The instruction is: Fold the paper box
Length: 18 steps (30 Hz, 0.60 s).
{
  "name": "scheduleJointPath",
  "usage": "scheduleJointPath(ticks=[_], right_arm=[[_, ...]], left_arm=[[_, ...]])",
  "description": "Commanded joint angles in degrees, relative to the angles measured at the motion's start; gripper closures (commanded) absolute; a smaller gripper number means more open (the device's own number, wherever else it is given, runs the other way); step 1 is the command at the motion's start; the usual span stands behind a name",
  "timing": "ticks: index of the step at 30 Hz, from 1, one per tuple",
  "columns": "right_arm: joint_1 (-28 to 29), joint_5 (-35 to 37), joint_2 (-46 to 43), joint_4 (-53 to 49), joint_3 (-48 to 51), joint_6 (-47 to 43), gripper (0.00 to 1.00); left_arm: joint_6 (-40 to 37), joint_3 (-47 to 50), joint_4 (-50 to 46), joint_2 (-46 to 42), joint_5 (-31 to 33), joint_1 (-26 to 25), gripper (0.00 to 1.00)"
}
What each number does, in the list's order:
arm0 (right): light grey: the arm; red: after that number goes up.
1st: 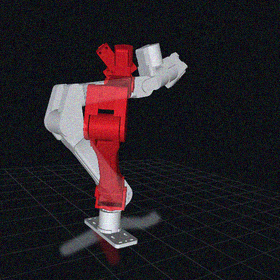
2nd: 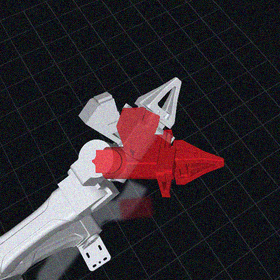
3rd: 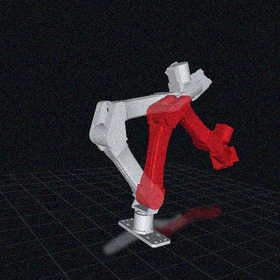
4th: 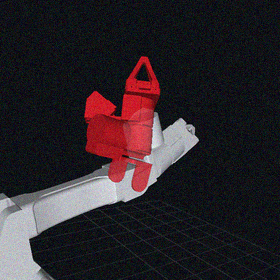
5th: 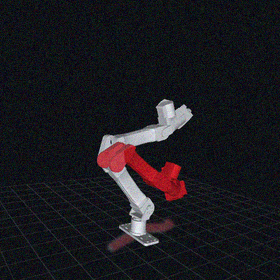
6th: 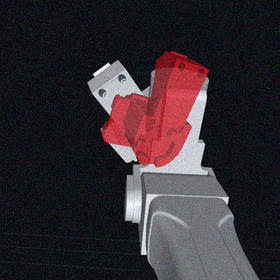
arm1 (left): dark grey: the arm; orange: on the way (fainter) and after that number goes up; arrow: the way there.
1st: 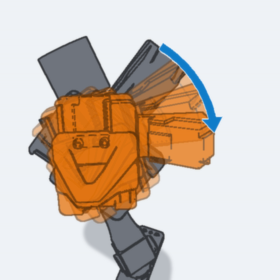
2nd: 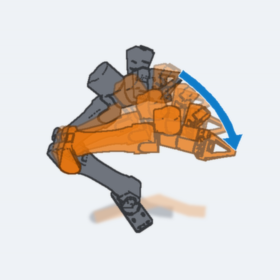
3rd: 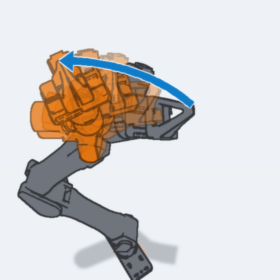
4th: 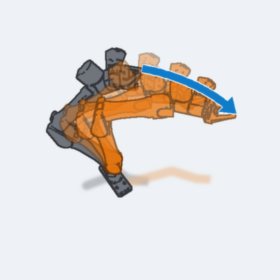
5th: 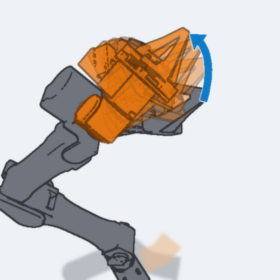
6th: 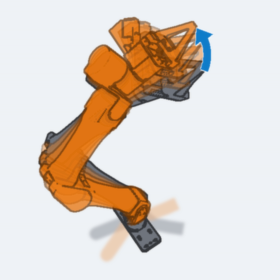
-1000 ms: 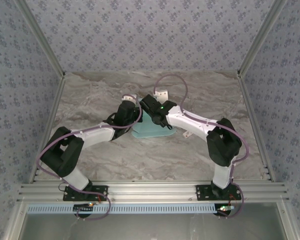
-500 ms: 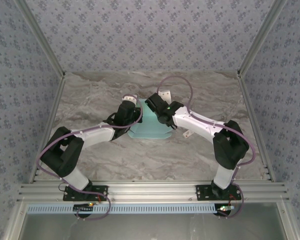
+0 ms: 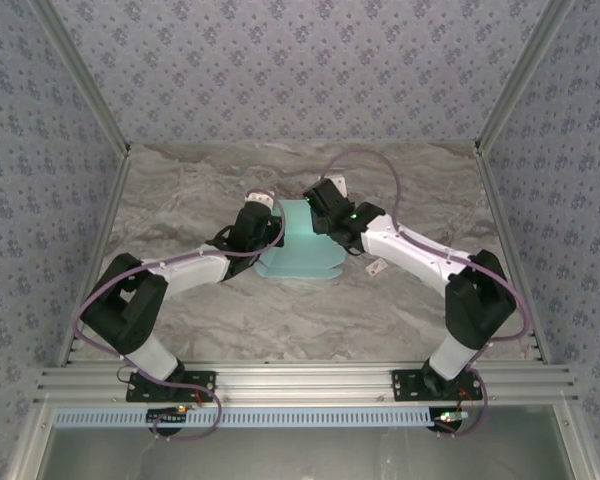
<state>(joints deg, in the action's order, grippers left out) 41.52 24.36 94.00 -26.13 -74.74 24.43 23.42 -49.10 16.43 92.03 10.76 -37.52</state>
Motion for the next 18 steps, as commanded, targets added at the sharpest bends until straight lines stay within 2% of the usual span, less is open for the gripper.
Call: scheduleJointPath(ticks=[1, 11, 15, 18], right_arm=[[-0.94, -7.57, -4.25, 3.40, 2.03, -2.06, 0.42], [-3.43, -15.85, -11.53, 3.40, 5.91, -7.42, 0.39], [-5.31, -18.99, -15.01, 4.65, 8.90, -9.10, 0.39], [-7.16, -21.12, -17.10, 8.75, 11.73, -8.75, 0.38]], left_arm=[[-0.83, -1.88, -0.42, 0.42, 0.64, -0.12, 0.88], [-2.79, -5.29, -5.19, 2.50, -0.68, 0.46, 0.88], [-4.25, -9.37, -11.23, 4.90, -5.34, 2.51, 0.88], [-5.90, -14.49, -19.25, 7.73, -9.62, 4.14, 0.88]])
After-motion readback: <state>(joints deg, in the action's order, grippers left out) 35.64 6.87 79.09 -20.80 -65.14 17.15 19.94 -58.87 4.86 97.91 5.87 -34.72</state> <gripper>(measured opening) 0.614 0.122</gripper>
